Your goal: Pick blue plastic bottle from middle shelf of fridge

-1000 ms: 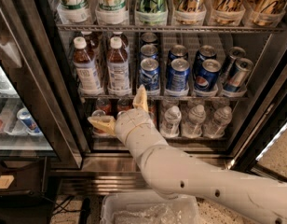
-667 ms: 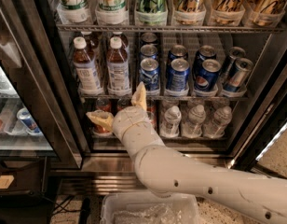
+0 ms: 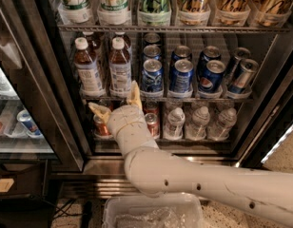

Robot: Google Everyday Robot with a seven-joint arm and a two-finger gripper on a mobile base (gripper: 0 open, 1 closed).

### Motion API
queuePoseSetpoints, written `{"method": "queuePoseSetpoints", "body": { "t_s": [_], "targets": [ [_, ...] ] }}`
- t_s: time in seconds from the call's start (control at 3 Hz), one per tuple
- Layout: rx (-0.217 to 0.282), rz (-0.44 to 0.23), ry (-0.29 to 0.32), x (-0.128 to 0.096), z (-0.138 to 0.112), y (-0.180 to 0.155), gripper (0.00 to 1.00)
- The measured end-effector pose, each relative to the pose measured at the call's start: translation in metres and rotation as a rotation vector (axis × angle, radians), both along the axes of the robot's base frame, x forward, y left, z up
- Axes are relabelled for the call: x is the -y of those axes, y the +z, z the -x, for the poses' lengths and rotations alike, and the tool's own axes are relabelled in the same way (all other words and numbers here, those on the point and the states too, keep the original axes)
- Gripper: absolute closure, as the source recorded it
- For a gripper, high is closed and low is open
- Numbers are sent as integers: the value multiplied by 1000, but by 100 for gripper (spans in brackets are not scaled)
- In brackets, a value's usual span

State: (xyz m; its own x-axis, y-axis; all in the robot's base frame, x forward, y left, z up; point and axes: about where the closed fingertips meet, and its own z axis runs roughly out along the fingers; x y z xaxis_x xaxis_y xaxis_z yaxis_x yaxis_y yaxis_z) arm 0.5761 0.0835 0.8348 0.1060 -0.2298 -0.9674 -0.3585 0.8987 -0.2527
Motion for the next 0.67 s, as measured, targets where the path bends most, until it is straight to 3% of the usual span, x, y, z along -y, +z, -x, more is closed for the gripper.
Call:
{"method": "queuePoseSetpoints", "body": {
  "t_s": [0.67],
  "targets": [
    [37,-17,-72,-2,-14,1,23]
  ]
}}
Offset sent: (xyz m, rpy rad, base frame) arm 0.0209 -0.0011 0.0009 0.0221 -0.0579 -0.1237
